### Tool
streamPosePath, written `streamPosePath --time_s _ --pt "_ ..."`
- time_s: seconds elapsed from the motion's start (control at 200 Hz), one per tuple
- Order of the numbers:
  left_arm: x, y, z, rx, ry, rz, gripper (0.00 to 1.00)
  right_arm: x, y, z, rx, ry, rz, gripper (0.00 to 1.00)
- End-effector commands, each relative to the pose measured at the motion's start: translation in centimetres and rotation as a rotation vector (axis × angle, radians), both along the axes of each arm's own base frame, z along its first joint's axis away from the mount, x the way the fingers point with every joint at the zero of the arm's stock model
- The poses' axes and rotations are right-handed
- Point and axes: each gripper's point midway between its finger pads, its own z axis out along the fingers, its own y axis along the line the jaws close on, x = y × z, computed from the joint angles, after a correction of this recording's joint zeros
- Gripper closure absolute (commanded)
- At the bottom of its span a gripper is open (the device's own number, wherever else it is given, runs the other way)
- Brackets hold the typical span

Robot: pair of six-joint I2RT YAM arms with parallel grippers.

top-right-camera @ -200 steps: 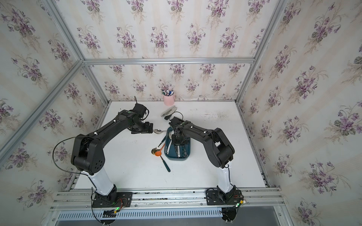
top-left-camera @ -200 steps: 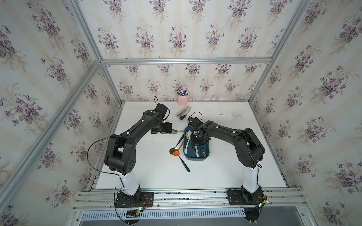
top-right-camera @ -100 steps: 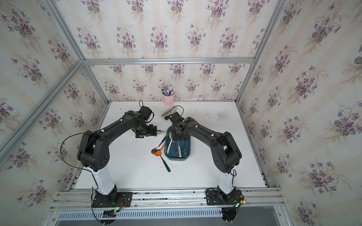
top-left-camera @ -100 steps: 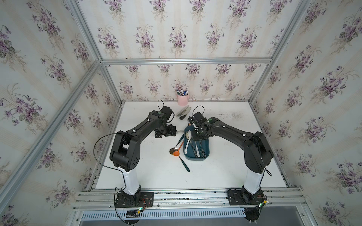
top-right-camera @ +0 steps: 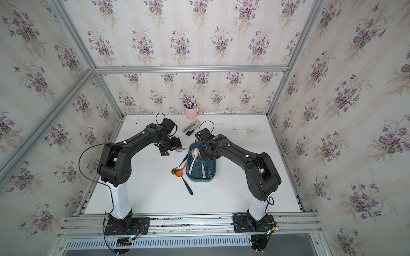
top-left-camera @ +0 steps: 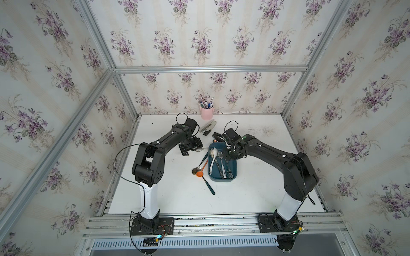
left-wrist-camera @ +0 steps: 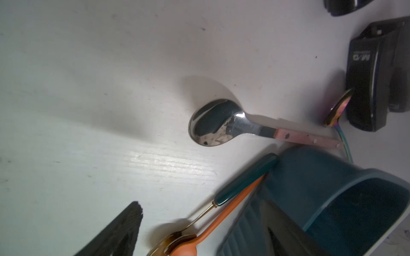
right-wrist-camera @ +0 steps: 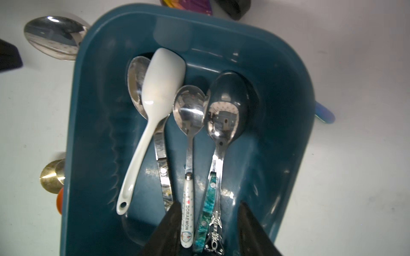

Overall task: Put the spoon into the storage box
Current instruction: Pick up the spoon from the center of the board.

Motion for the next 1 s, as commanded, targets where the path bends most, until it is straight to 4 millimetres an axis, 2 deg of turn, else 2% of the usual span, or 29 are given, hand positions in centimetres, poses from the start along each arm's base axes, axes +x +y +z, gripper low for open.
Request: streamPosePath --time_s 0.0,0.2,0.305,0.32,0.345,0.455,0.744,0.994 --pt "-0.5 0.0 0.1 0.000 0.093 0.179 0.13 0.6 -1.3 0.5 -0.003 -0.034 -0.029 0.57" --pt "-0.6 -0.4 0.3 0.043 0.179 0.370 0.13 1.0 -3.4 0.6 -0.003 -0.040 -0.054 0.57" --pt "-0.5 -1.6 -0.1 0.057 0.224 0.416 0.13 0.8 -3.4 0.5 0.001 -0.039 -0.035 0.57" --pt "-0.5 -1.8 -0.1 0.057 0.229 0.422 0.13 1.4 -4.5 0.5 0.002 -0.037 -0.065 0.57" --pt "-0.4 -2.1 -0.3 0.057 0.235 0.433 0.13 1.5 -4.8 0.5 0.002 -0.039 -0.068 0.57" --pt "0.7 -3.8 -0.6 0.034 0.200 0.465 0.14 1.5 -5.6 0.3 0.002 -0.034 -0.064 0.57" --pt "2.8 -4.8 -2.1 0.043 0.186 0.564 0.16 1.5 -7.9 -0.2 0.022 -0.017 -0.082 0.57" --pt "4.7 -6.0 -3.2 0.030 0.163 0.570 0.21 2.0 -8.7 -0.4 0.037 -0.008 -0.085 0.57"
